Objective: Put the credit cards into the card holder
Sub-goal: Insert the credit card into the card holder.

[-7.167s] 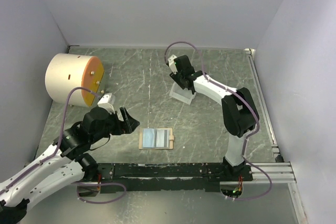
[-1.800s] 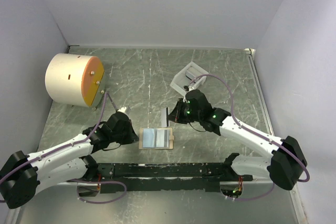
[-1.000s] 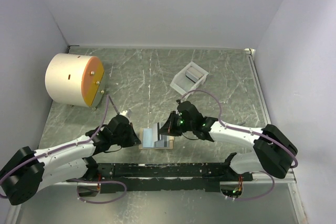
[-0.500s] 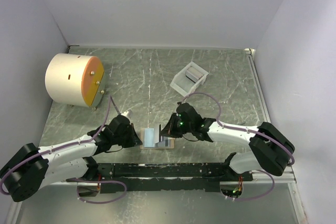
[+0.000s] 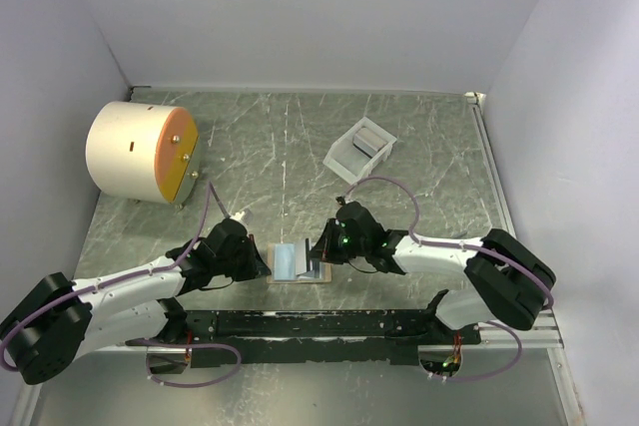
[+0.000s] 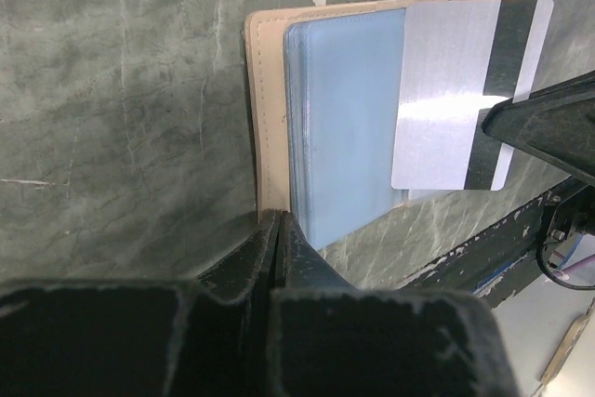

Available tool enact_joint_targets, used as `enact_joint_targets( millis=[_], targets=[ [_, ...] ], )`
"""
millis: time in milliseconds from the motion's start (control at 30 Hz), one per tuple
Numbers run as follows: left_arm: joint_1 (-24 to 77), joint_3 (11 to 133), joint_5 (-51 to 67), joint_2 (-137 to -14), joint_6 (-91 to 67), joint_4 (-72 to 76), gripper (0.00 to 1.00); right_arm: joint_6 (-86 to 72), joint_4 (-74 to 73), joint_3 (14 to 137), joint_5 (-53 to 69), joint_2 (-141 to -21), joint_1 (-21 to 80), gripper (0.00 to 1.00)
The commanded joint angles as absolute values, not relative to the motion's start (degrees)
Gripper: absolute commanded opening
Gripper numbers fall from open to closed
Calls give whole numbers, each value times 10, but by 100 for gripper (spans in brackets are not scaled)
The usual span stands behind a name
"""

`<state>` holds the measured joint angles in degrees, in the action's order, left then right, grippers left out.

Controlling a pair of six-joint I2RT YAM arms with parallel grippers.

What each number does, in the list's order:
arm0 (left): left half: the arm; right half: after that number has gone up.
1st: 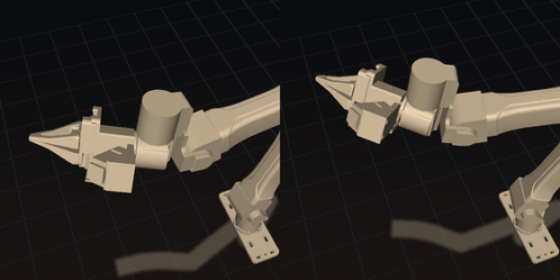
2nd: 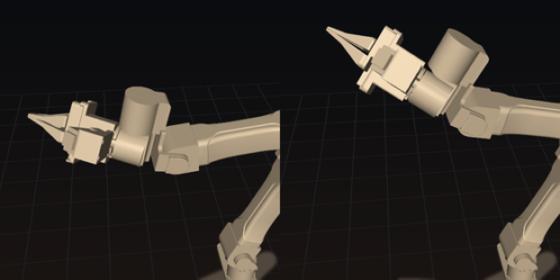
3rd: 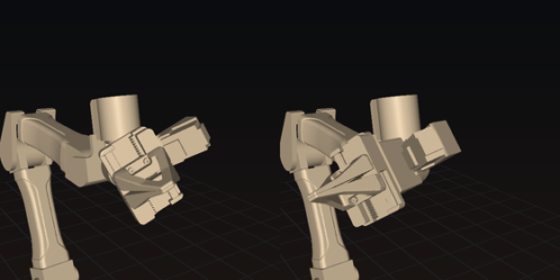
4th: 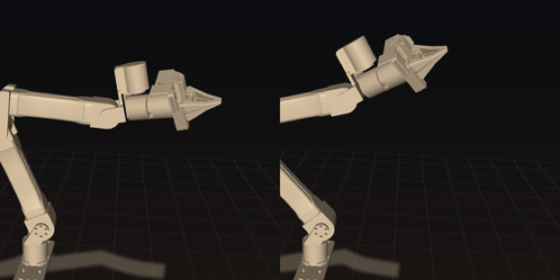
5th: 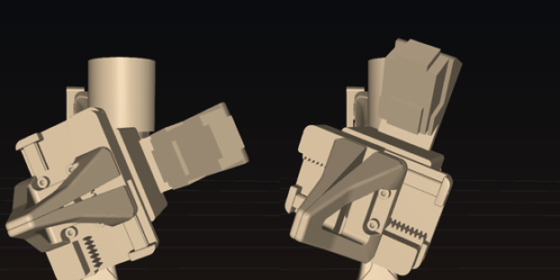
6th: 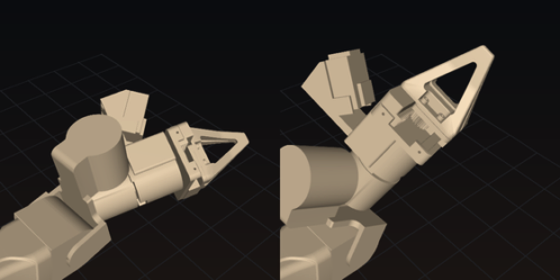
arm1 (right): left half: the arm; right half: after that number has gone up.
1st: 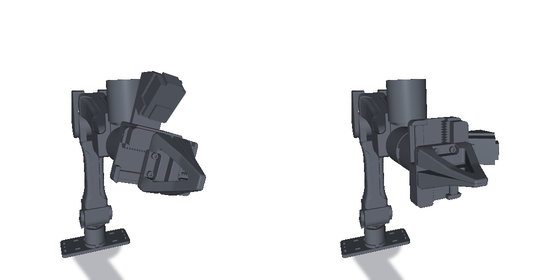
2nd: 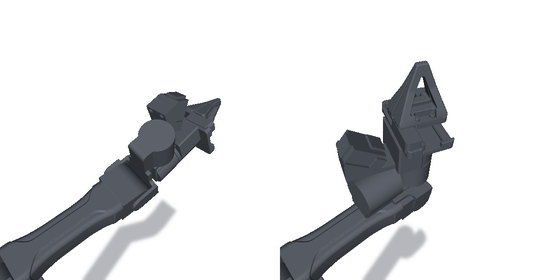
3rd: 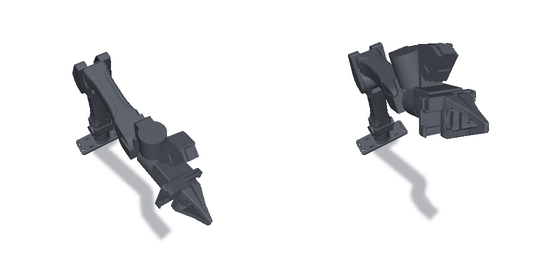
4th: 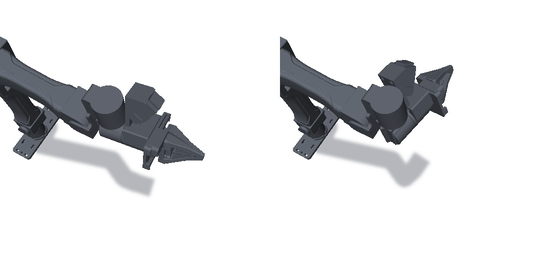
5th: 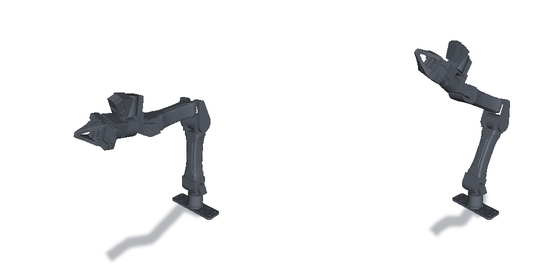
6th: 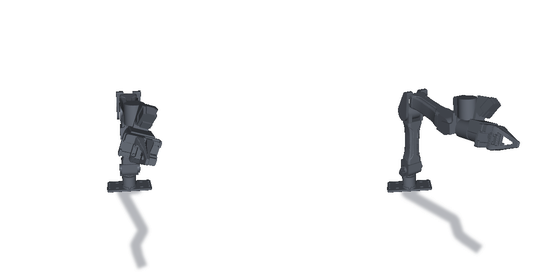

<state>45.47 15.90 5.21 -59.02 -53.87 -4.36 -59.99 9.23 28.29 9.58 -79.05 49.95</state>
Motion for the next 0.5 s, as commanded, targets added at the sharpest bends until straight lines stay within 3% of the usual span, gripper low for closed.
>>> enact_joint_targets(
  millis=[0,467],
  targets=[
    [457,155,63,-586,-541,-40,8,-572,127,271,83,-803,503,0],
    [458,150,68,-596,-545,-27,8,-580,153,254,95,-830,507,0]
  ],
)
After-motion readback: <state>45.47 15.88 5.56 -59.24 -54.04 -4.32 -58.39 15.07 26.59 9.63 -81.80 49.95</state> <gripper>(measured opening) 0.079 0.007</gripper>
